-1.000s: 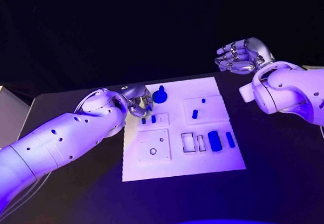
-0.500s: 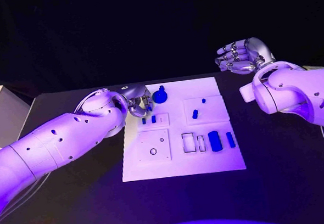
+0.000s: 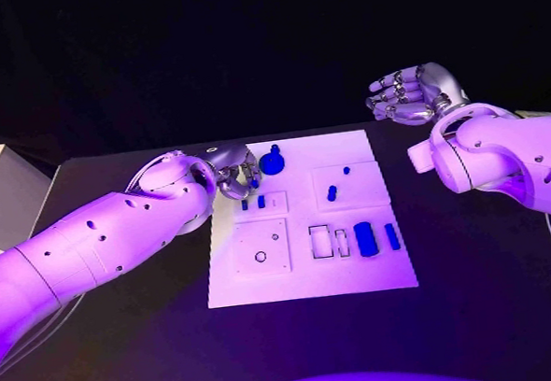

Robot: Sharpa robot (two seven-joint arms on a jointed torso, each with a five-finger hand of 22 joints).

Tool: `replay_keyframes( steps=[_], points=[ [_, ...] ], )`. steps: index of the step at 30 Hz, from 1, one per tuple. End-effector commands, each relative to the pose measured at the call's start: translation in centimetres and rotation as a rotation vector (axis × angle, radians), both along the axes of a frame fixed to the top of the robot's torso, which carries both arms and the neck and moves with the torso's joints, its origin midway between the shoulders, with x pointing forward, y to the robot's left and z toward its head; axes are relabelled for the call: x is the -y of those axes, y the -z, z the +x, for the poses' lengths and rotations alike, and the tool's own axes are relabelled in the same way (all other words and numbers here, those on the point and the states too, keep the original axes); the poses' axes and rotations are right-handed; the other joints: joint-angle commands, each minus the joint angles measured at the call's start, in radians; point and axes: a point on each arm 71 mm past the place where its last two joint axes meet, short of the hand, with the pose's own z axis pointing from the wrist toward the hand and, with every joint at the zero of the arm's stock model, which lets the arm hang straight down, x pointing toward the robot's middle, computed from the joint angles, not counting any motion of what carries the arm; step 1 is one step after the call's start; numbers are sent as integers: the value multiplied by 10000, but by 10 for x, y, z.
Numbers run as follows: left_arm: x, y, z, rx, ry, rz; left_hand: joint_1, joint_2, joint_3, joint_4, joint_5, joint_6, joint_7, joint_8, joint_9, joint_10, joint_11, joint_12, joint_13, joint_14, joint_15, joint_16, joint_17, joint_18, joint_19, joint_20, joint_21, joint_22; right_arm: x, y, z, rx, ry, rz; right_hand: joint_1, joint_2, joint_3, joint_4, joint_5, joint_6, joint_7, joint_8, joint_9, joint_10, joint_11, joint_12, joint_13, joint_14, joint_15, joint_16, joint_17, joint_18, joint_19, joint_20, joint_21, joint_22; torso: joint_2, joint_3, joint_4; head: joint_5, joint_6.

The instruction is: Assemble the parts on the task board

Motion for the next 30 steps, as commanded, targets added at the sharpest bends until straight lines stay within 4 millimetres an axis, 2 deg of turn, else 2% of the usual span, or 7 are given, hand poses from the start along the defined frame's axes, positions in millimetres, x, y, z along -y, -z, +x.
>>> replay_keyframes(
  steps=[1, 18, 27, 30],
  points=[
    [1, 0, -1, -28, 45, 46, -131, 1, -26, -58, -46, -66, 6, -62, -13, -94, 26, -73, 2, -86, -7, -40, -18, -31, -70, 22, -19, -5, -2, 0, 0, 57, -190, -37, -45, 25, -28, -59, 36, 34, 273, -43, -8, 18, 34, -44, -13, 17, 43, -49, -8, 132, -32, -8, 8, -9, -4, 1, -4, 2, 0],
    [-2, -1, 0, 109, -138, -5, -229, -58, -14, -99, -39, -533, -70, -387, -123, -355, 114, -266, 39, -252, 66, -129, -351, 7, -198, 84, -134, -154, 1, 0, 0, 44, -149, -46, -49, 26, -27, -64, 36, 38, 272, -46, -9, 20, 33, -49, -13, 19, 44, -60, -24, 132, -33, -7, 7, -28, 1, -2, -1, -10, -6],
    [-6, 1, 1, -49, -304, 146, -267, -128, -77, -171, -36, -781, -212, -566, -160, -1092, 344, -472, -4, -607, 257, -293, -933, 120, -606, 250, -504, -625, 2, 0, 0, 42, -118, -56, -49, 28, -25, -70, 37, 45, 270, -47, -9, 23, 31, -52, -12, 21, 44, -68, -35, 132, -33, -6, 7, -41, -5, -6, -3, -10, -14],
    [-9, 2, 2, -76, -378, 186, -263, -132, -87, -182, -36, -800, -220, -579, -161, -1170, 363, -489, -13, -626, 275, -295, -962, 131, -638, 267, -534, -664, 2, 0, 0, 42, -110, -60, -49, 28, -25, -70, 37, 45, 270, -47, -9, 23, 31, -52, -12, 21, 44, -68, -35, 132, -33, -6, 7, -41, -4, -4, 0, -8, -10]
  ],
)
